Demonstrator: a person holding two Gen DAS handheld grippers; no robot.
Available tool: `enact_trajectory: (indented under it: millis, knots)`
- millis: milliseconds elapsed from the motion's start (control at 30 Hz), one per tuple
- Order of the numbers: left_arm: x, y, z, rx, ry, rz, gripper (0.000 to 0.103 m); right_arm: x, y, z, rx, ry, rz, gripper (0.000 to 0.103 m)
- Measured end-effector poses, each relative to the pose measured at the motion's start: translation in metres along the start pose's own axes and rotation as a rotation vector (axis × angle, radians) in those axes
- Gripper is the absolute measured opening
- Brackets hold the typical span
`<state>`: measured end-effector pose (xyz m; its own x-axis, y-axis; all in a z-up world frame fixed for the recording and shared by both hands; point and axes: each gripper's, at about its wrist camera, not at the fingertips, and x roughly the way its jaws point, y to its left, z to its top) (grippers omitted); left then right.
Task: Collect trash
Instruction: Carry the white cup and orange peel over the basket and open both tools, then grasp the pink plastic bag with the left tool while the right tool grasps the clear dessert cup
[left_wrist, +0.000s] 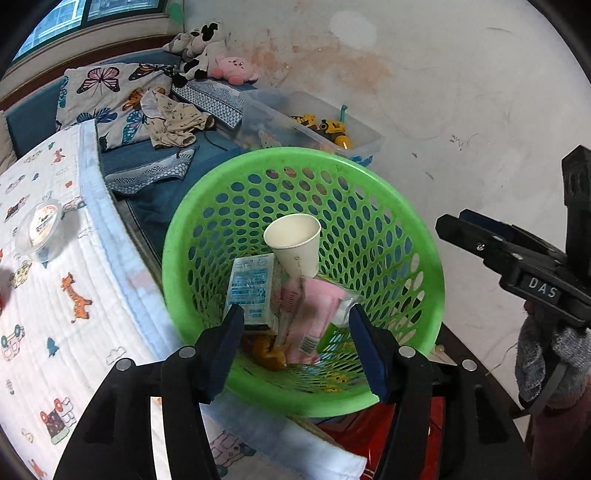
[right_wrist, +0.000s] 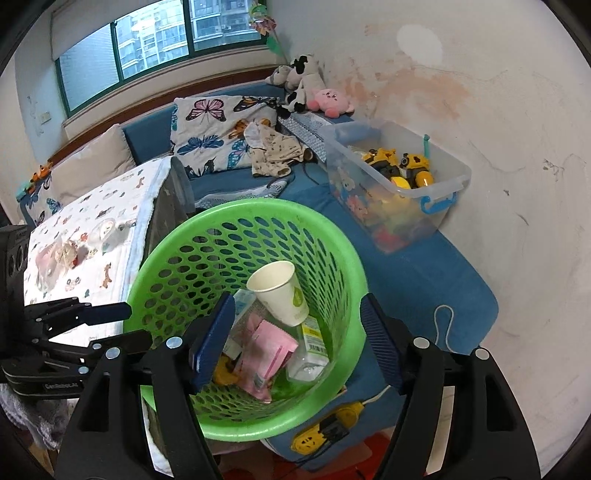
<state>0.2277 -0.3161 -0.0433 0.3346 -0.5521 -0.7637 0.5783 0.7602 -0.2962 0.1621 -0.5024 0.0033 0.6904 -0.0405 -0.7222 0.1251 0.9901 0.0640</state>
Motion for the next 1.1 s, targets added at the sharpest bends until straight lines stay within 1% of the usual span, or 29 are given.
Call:
enact_trajectory:
  millis: [133,267,533,633,833,1033,1100]
  knots:
    - [-0.017,0.011,-0.006,-0.012,-0.025,0.029,0.057,-0.002,0.009,0.000,-0.005,-0.003,0.029,0.071]
    - [-0.040,0.031,-0.017,-0.043,-0.055,0.067,0.057,0.000,0.023,0.001,-0.025,-0.002,0.058,0.071]
    - [-0.076,0.074,-0.042,-0.086,-0.088,0.172,0.057,0.014,0.074,0.004,-0.094,0.014,0.137,0.072]
    - [-0.090,0.094,-0.051,-0.106,-0.101,0.222,0.057,0.022,0.093,0.006,-0.118,0.024,0.167,0.073]
    - [-0.117,0.141,-0.063,-0.178,-0.123,0.316,0.057,0.043,0.140,0.014,-0.165,0.043,0.241,0.073]
    - [-0.143,0.194,-0.069,-0.231,-0.157,0.481,0.057,0.064,0.178,0.022,-0.208,0.060,0.295,0.073]
    - [-0.146,0.213,-0.071,-0.265,-0.153,0.501,0.057,0.073,0.192,0.025,-0.229,0.065,0.310,0.073]
